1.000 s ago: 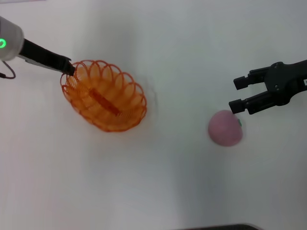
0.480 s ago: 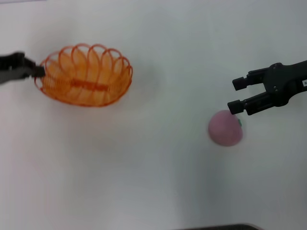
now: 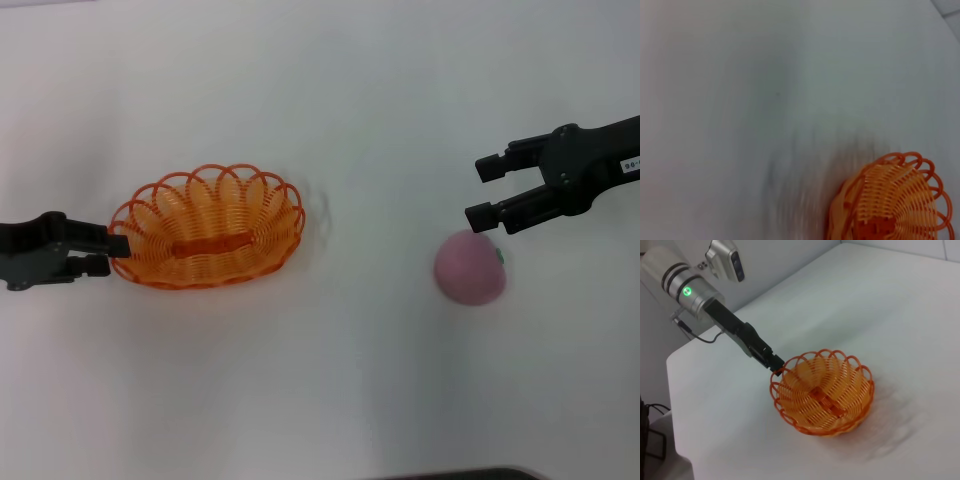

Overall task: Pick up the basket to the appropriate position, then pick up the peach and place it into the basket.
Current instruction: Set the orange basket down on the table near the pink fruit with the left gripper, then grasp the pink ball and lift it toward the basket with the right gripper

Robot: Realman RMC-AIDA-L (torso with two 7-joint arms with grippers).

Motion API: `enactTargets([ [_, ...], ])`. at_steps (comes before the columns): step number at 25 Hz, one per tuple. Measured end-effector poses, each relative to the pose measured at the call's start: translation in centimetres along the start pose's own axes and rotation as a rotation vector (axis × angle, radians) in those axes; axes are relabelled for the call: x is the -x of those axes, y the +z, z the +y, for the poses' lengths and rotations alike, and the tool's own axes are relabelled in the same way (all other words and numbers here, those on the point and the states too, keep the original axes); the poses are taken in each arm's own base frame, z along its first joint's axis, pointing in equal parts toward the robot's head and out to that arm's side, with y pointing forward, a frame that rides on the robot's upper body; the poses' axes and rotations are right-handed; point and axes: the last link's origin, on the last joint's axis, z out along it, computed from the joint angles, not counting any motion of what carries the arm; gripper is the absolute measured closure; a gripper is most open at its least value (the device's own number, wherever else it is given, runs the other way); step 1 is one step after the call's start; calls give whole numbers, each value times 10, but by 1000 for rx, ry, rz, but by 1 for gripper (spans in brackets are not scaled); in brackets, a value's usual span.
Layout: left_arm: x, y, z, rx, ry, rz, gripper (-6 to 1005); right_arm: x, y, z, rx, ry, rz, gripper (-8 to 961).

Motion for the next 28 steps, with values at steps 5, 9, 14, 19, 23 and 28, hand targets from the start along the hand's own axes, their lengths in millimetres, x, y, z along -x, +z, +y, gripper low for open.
enactTargets([
  [5, -6, -8, -2, -20, 46, 38, 663, 1, 2, 0, 5, -4, 5, 9],
  [9, -13, -16, 3, 4, 168, 84, 502, -2, 0, 0, 0, 5, 2, 9],
  [14, -13, -28, 18, 82, 481, 143, 391, 0, -8, -2, -23, 12, -16, 9],
  [19, -2, -36, 39, 237, 748, 197, 353, 10, -16, -6, -49, 56, -45, 10],
  [23, 15, -43, 43, 311, 964, 261, 351, 19, -19, -8, -78, 96, -19, 10],
  [28, 30, -49, 38, 343, 1121, 376, 349, 30, -23, -12, -128, 113, 63, 10],
])
